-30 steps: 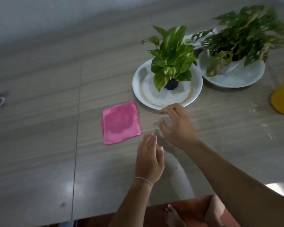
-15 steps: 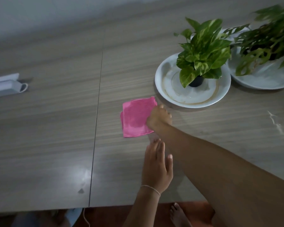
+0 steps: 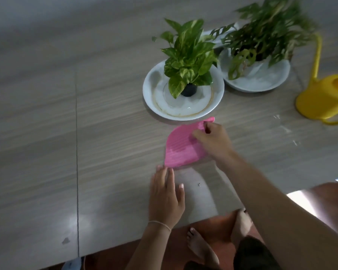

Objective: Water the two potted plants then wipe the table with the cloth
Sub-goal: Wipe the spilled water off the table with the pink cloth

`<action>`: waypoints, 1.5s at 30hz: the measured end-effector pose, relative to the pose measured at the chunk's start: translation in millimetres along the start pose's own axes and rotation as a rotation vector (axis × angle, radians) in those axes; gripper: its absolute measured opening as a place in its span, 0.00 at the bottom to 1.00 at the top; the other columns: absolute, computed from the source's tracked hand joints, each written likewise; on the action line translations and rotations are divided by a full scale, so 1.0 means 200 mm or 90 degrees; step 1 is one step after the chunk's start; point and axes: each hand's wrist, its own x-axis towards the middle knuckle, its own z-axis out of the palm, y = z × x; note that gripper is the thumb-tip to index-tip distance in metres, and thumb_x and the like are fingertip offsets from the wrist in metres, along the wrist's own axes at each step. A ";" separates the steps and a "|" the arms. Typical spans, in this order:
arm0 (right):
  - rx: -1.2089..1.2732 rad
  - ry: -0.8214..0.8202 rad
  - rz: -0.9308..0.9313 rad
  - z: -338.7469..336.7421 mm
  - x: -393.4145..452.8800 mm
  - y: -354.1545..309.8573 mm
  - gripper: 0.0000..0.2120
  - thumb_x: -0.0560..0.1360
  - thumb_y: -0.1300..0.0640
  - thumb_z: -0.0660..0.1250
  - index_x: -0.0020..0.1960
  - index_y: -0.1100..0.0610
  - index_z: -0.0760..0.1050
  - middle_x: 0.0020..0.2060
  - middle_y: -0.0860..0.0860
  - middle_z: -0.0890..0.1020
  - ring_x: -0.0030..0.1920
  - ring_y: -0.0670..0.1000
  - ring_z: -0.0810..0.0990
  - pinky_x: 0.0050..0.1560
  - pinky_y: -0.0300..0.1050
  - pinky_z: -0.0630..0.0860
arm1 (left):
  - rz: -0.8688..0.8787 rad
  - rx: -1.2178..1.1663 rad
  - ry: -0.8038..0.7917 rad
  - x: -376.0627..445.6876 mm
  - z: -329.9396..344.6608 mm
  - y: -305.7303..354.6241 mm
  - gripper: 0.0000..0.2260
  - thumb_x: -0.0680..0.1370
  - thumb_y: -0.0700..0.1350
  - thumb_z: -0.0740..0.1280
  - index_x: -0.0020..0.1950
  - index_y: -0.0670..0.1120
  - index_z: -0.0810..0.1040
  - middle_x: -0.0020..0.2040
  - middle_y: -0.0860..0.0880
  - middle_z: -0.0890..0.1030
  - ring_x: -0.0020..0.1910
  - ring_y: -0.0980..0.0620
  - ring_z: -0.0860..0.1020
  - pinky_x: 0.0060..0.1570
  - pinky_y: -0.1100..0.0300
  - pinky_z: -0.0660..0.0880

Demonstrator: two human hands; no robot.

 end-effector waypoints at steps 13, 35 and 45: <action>-0.121 0.211 0.135 -0.81 -0.19 0.62 0.09 0.69 0.58 0.71 0.44 0.51 0.72 0.36 0.52 0.76 0.43 0.56 0.76 0.39 0.48 0.71 | -0.055 0.047 -0.044 0.04 0.04 0.08 0.29 0.79 0.54 0.59 0.73 0.34 0.70 0.74 0.33 0.70 0.76 0.34 0.66 0.75 0.38 0.62; -0.697 0.180 -0.103 -0.34 -0.26 0.82 0.31 0.83 0.45 0.45 0.82 0.59 0.56 0.82 0.57 0.55 0.83 0.57 0.49 0.81 0.56 0.40 | -0.032 0.100 -0.079 0.01 0.05 0.09 0.49 0.70 0.70 0.67 0.77 0.33 0.65 0.79 0.33 0.62 0.81 0.36 0.55 0.78 0.37 0.55; -0.713 0.129 -0.148 -0.26 0.08 0.64 0.32 0.82 0.44 0.46 0.83 0.56 0.54 0.83 0.55 0.54 0.83 0.55 0.49 0.81 0.60 0.45 | -0.040 0.089 -0.066 0.02 0.04 0.09 0.43 0.75 0.68 0.62 0.77 0.36 0.66 0.77 0.34 0.65 0.80 0.36 0.59 0.78 0.39 0.56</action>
